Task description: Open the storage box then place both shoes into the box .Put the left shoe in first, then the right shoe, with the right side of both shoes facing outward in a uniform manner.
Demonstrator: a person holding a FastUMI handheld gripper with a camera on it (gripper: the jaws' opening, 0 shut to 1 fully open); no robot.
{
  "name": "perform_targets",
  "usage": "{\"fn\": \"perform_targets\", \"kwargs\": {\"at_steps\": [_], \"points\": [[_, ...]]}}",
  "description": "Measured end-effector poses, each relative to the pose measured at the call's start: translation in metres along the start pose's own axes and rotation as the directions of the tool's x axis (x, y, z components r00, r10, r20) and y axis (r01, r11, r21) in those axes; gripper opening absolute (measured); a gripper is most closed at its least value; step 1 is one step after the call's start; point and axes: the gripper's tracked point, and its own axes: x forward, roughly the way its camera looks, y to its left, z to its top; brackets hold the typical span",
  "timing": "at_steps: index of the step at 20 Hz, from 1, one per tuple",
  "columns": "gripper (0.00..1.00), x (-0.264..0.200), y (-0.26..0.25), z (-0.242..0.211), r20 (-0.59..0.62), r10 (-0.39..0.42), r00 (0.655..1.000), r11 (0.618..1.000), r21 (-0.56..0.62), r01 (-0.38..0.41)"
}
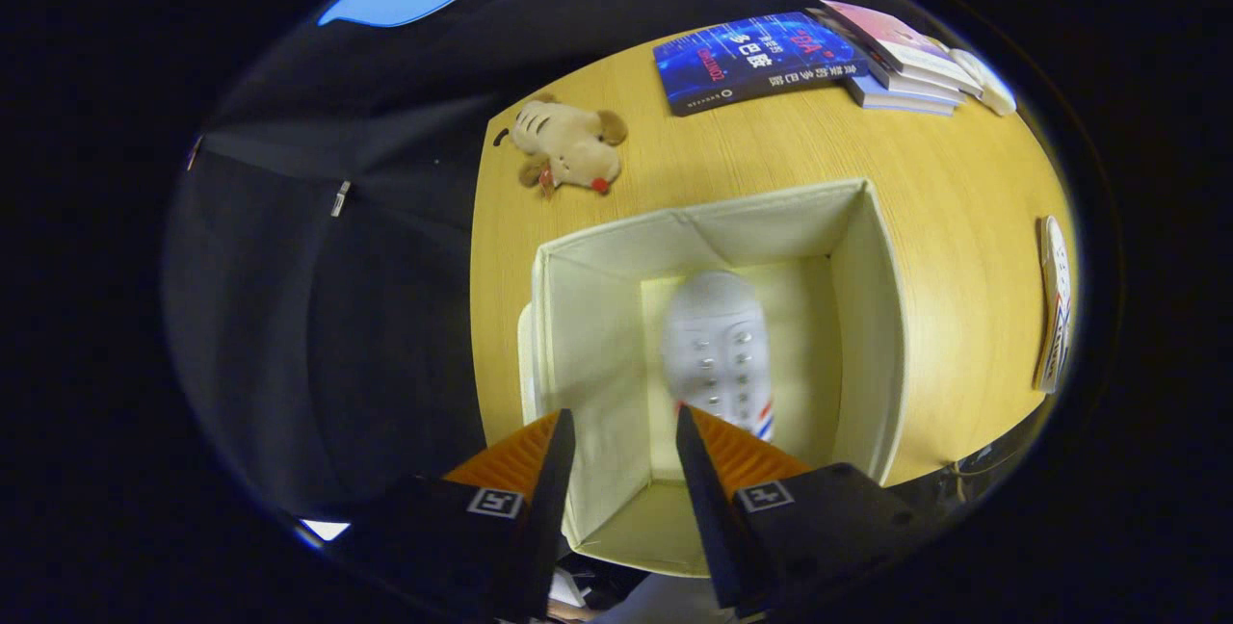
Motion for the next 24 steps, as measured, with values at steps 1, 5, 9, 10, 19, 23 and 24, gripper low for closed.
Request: {"fn": "perform_targets", "kwargs": {"at_steps": [1,5,9,10,19,23,24], "points": [[0.75,-0.002,0.000,0.002,0.007,0.004,1.000,1.000,-0.007,-0.004],[0.91,-0.016,-0.003,0.005,0.022,0.033,0.999,0.999,0.001,-0.033],[0.91,-0.050,-0.011,0.013,0.056,0.084,0.995,0.996,0.015,-0.085],[0.91,-0.062,-0.017,0.017,0.071,0.090,0.993,0.996,0.016,-0.092],[0.91,-0.180,-0.157,0.065,0.255,-0.002,0.967,1.000,0.028,-0.006],[0.91,-0.220,-0.256,0.071,0.273,-0.104,0.956,0.993,0.081,0.085],[0.91,-0.225,-0.283,0.068,0.263,-0.134,0.955,0.989,0.094,0.113]]}}
